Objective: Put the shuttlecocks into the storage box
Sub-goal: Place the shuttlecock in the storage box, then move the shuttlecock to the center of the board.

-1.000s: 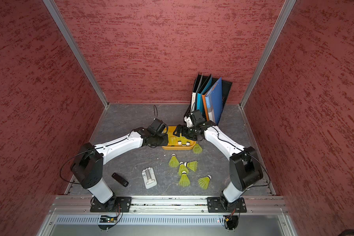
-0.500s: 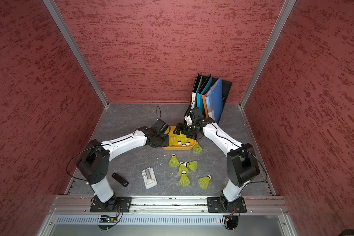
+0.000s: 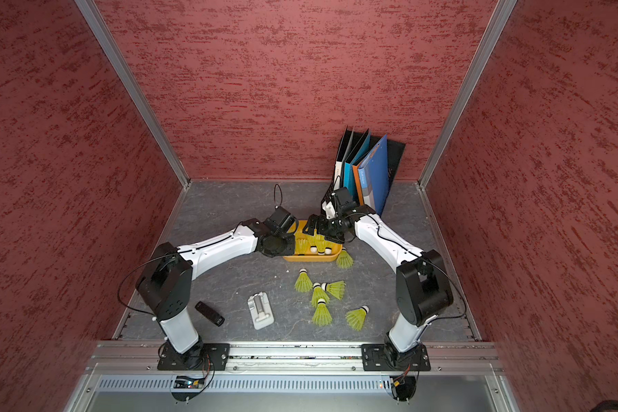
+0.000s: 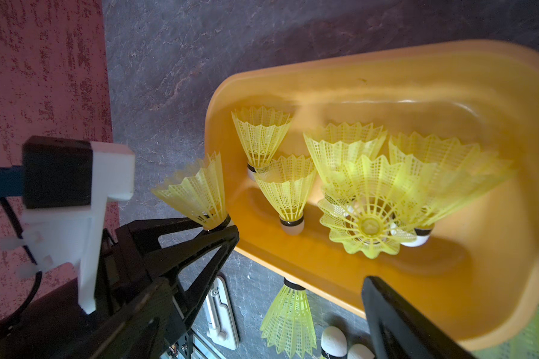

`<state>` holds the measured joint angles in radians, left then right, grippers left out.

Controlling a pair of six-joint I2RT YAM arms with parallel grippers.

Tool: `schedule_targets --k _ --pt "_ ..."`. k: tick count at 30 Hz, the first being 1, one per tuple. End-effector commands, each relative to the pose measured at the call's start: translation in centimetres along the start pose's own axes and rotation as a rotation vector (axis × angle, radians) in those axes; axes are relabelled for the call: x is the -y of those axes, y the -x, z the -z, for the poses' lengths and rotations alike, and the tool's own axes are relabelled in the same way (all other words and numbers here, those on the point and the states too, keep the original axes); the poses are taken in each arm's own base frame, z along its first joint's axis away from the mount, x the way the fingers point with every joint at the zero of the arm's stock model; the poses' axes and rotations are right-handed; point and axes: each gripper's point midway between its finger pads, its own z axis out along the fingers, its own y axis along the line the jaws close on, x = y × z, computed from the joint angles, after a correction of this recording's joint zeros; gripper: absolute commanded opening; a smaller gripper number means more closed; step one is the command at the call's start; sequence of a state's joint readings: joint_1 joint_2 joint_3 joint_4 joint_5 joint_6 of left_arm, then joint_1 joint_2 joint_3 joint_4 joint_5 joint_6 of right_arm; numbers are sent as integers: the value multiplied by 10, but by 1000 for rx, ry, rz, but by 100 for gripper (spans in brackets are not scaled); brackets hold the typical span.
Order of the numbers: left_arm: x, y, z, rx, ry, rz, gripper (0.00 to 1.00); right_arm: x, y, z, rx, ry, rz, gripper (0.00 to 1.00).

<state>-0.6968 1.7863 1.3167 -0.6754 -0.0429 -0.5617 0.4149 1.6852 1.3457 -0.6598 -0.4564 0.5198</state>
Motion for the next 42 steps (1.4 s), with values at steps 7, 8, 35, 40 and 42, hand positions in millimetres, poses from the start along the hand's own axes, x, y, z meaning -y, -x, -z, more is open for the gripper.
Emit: schedule_targets --k 7,8,35,40,42 --pt "2 5 4 5 -13 -3 46 -1 7 5 19 1 -4 98" --pt "2 6 5 9 -13 -2 46 -1 7 5 20 1 -4 98" --pt "-3 46 133 310 -140 -27 99 12 -33 87 243 -250 169 99" --pt "-3 35 151 332 -233 -39 100 44 -59 103 265 -344 131 99" --pt "-3 23 151 315 -254 -47 100 53 -67 104 255 -367 116 98"
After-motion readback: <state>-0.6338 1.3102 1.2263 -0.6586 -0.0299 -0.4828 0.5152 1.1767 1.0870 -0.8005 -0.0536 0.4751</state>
